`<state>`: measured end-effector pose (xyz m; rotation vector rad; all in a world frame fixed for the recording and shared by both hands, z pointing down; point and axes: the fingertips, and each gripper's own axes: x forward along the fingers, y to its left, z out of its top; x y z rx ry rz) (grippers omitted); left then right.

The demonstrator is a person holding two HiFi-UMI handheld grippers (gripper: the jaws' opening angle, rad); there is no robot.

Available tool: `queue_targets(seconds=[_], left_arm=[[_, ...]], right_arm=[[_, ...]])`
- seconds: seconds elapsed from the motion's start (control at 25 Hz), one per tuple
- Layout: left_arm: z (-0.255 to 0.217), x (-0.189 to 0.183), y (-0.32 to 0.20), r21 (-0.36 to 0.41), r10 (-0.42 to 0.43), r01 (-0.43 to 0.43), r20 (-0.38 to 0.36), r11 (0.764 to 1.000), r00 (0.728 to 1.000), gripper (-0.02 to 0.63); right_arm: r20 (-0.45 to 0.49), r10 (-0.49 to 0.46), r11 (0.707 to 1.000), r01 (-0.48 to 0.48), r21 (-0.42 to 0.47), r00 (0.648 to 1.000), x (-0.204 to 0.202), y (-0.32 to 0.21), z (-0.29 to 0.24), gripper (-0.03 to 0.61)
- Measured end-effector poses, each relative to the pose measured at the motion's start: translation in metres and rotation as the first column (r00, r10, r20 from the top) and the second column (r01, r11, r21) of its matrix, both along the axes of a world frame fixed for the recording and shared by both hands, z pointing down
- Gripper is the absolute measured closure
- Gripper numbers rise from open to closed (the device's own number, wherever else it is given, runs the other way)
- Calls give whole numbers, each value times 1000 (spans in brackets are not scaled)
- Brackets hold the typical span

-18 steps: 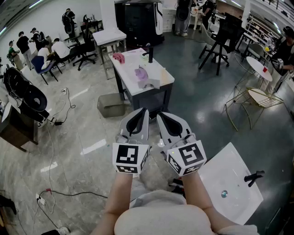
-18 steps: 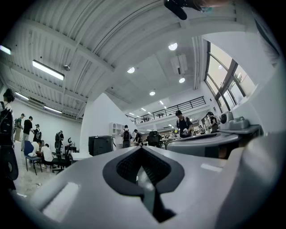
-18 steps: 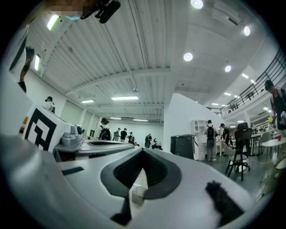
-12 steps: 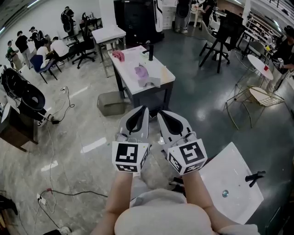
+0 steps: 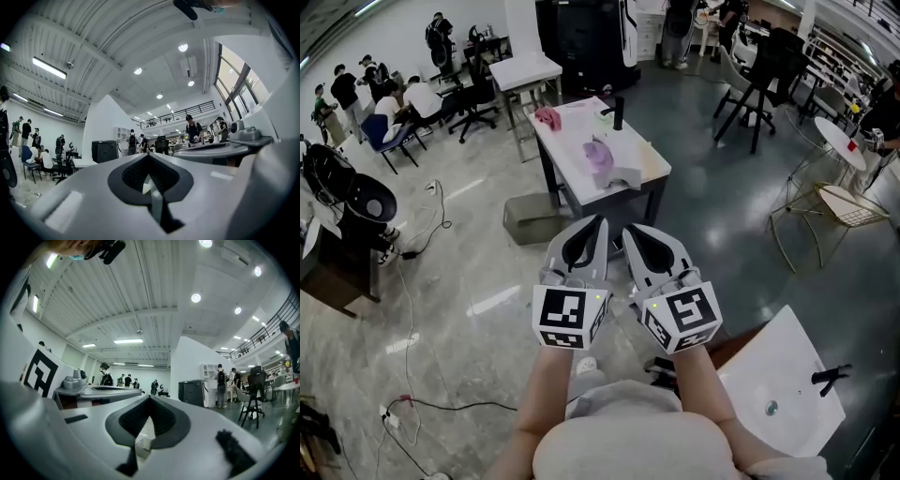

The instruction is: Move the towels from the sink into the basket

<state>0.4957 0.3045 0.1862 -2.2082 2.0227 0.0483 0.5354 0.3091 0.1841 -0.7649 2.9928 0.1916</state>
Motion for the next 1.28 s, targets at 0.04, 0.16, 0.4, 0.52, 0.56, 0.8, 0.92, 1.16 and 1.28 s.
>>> queue_targets(seconds=[0.04,0.16,0.4,0.52,0.56,0.8,0.92,1.16,1.28], left_arm=[[0,-7,-6,-1,5,-5,1,1000,1000,609],[-1,-26,-24,-1,26,-26,3,1000,1000,609],[2,-68,-56,-24,72,-72,-7,997,997,609],[6,-85,-70,-39,93,-94,-13,995,996,609],[7,-90,-74,-42,97,-97,-14,994,995,609],[14,-118,-100,-60,111,-113,-35,992,993,609],[20,-127,-114,-67,115,-118,-46,991,992,609],[23,-142,-138,-69,114,-118,-56,991,992,609],[27,-150,-153,-65,107,-111,-64,992,992,609]], right_arm=[[2,3,1000,-3,-7,1000,-7,-6,1,561],[0,25,999,-25,-22,1000,-27,-26,3,561],[-2,83,995,-83,-51,997,-67,-63,6,560],[-13,102,993,-102,-65,995,-83,-78,11,560],[-17,104,992,-105,-69,994,-89,-82,12,560],[-44,111,990,-115,-78,993,-117,-104,21,560],[-62,114,989,-119,-85,992,-126,-118,28,560],[-69,120,988,-126,-94,990,-139,-144,31,560],[-66,116,988,-122,-91,991,-146,-160,35,560]])
